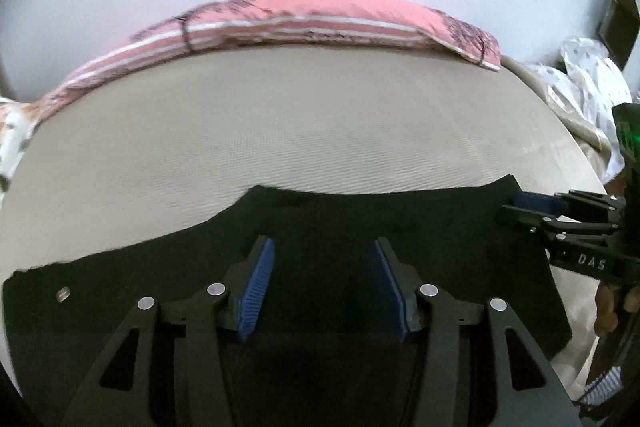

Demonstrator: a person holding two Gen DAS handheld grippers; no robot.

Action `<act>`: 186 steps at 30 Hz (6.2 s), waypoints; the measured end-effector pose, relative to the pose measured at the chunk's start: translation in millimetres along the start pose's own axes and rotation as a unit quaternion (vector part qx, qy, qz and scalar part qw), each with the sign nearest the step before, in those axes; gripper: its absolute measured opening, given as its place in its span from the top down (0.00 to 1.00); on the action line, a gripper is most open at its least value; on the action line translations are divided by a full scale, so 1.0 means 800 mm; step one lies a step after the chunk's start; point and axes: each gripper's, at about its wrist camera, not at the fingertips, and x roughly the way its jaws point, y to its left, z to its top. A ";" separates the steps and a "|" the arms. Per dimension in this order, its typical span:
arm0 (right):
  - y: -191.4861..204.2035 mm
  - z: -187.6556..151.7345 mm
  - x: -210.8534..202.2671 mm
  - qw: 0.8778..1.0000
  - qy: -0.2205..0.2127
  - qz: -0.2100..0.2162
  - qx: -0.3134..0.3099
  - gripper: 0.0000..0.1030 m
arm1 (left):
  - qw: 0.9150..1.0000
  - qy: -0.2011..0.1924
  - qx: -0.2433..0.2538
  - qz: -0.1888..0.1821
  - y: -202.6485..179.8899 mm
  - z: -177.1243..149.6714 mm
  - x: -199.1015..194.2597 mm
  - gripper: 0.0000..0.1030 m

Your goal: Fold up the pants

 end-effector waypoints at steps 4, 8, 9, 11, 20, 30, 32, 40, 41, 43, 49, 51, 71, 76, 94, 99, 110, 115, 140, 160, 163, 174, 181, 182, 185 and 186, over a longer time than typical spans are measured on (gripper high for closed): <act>-0.005 0.006 0.020 1.000 0.015 -0.012 0.000 0.66 | 0.999 0.050 -0.015 -0.008 0.001 0.011 0.045 0.50; -0.011 0.005 0.026 1.000 0.018 -0.004 0.005 0.66 | 0.999 0.049 0.005 -0.009 0.001 0.005 0.055 0.50; -0.011 0.004 0.025 1.000 0.018 -0.004 0.005 0.66 | 0.999 0.049 0.011 -0.008 0.000 0.003 0.054 0.50; -0.011 0.005 0.025 1.000 0.018 -0.003 0.006 0.66 | 0.999 0.050 0.015 -0.011 0.001 0.003 0.054 0.50; -0.005 0.000 0.017 1.000 0.016 -0.011 0.001 0.65 | 0.998 0.050 0.023 0.008 0.002 -0.042 0.017 0.49; 0.006 -0.048 -0.004 0.999 0.030 0.010 0.008 0.64 | 0.998 0.047 0.026 0.019 0.005 -0.100 -0.019 0.49; 0.009 -0.059 -0.009 0.999 0.034 0.012 0.008 0.64 | 0.999 0.048 0.018 0.018 0.005 -0.102 -0.024 0.49; 0.042 -0.078 -0.015 0.998 0.051 0.027 -0.016 0.60 | 0.999 0.029 -0.035 -0.005 0.047 -0.106 -0.093 0.48; 0.048 -0.079 -0.014 0.998 0.052 0.028 -0.021 0.60 | 0.999 0.024 -0.049 -0.004 0.059 -0.106 -0.104 0.46; 0.066 -0.078 -0.011 0.997 0.057 0.035 -0.036 0.60 | 0.997 0.018 -0.072 -0.001 0.083 -0.108 -0.121 0.44; 0.111 -0.077 -0.002 0.994 0.069 0.060 -0.066 0.59 | 0.992 0.012 -0.125 0.025 0.147 -0.125 -0.168 0.44; 0.132 -0.076 0.003 0.991 0.077 0.070 -0.082 0.59 | 0.989 0.008 -0.146 0.028 0.167 -0.134 -0.182 0.44; 0.261 -0.049 0.024 0.969 0.115 0.145 -0.164 0.49 | 0.900 0.028 -0.428 -0.079 0.321 -0.253 -0.192 0.41; 0.260 -0.044 0.012 0.970 0.104 0.156 -0.154 0.45 | 0.878 0.025 -0.461 -0.122 0.338 -0.264 -0.171 0.41; 0.252 -0.042 0.009 0.980 0.101 0.143 -0.098 0.44 | 0.866 -0.052 -0.463 -0.181 0.361 -0.272 -0.144 0.37; 0.253 -0.043 0.020 0.981 0.111 0.135 -0.089 0.44 | 0.861 -0.042 -0.465 -0.201 0.364 -0.260 -0.135 0.34; 0.251 -0.039 0.027 0.983 0.111 0.128 -0.075 0.44 | 0.857 -0.044 -0.466 -0.216 0.368 -0.244 -0.121 0.35; 0.247 -0.039 0.024 0.984 0.105 0.125 -0.068 0.44 | 0.888 -0.034 -0.412 -0.200 0.358 -0.220 -0.111 0.38; 0.194 -0.029 -0.003 0.989 0.062 0.132 -0.020 0.44 | 0.923 -0.063 -0.329 -0.189 0.271 -0.130 -0.170 0.76; 0.005 -0.043 -0.070 0.984 0.002 0.111 0.140 0.44 | 0.930 -0.029 -0.188 -0.313 0.051 -0.010 -0.129 0.76; -0.027 -0.047 -0.079 0.979 -0.005 0.114 0.170 0.44 | 0.931 -0.005 -0.169 -0.324 0.006 0.002 -0.106 0.76; -0.102 -0.064 -0.090 0.967 -0.021 0.106 0.228 0.43 | 0.960 0.074 -0.099 -0.252 -0.100 -0.004 -0.031 0.76; -0.127 -0.073 -0.087 0.961 -0.027 0.112 0.251 0.42 | 0.981 0.094 -0.040 -0.165 -0.157 -0.016 0.000 0.75; -0.129 -0.075 -0.086 0.960 -0.025 0.115 0.256 0.42 | 0.984 0.099 -0.030 -0.148 -0.166 -0.017 0.002 0.74; -0.132 -0.079 -0.084 0.958 -0.022 0.119 0.259 0.42 | 0.987 0.101 -0.020 -0.127 -0.159 -0.022 0.001 0.70; -0.132 -0.080 -0.083 0.959 -0.021 0.120 0.257 0.42 | 0.987 0.102 -0.013 -0.122 -0.156 -0.024 -0.003 0.69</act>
